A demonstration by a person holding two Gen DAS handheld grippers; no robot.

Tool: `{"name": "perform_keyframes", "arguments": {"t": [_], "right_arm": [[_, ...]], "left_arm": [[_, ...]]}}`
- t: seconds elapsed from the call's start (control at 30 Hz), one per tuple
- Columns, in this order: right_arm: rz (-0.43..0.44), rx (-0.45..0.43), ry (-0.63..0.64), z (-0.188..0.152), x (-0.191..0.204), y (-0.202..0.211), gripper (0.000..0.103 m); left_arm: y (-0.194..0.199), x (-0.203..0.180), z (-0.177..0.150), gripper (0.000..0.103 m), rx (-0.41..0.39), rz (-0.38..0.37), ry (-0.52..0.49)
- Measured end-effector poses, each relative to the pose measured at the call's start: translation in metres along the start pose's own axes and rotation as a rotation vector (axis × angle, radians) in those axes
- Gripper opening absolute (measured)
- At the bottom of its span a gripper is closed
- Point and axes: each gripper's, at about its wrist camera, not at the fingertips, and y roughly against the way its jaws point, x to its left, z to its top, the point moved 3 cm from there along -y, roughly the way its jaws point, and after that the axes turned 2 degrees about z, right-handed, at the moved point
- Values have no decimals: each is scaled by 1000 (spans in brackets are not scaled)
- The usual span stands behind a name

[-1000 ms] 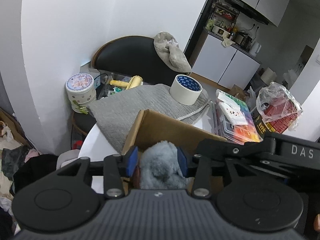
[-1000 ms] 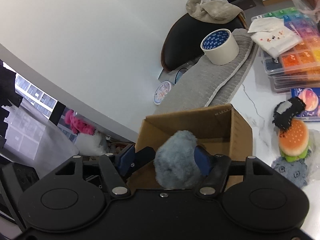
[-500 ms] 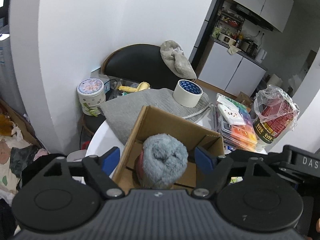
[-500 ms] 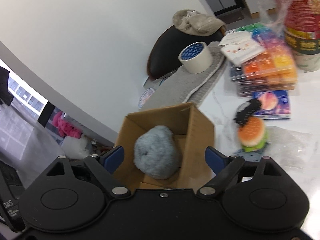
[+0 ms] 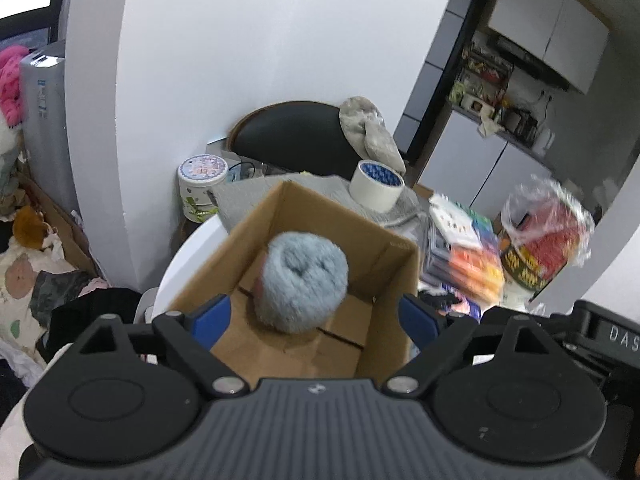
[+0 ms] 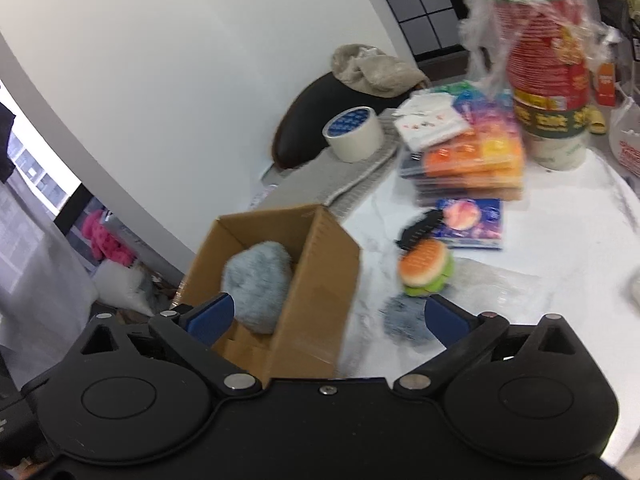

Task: Organize soft objects
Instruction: 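Withdraw the right tool and reach toward the white bubble-wrap bundle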

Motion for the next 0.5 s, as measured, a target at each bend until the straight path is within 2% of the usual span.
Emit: {"name": "perform_keyframes", "arguments": {"t": [0.1,0.5], "right_arm": [[-8,0,5,-4,-9,9,103],[-27,-14,30,-19,-38,45,103]], "left_arm": [[4,-6,-8,90,15,-31,12],[19,-42,-38,91,24,-27,-23]]}}
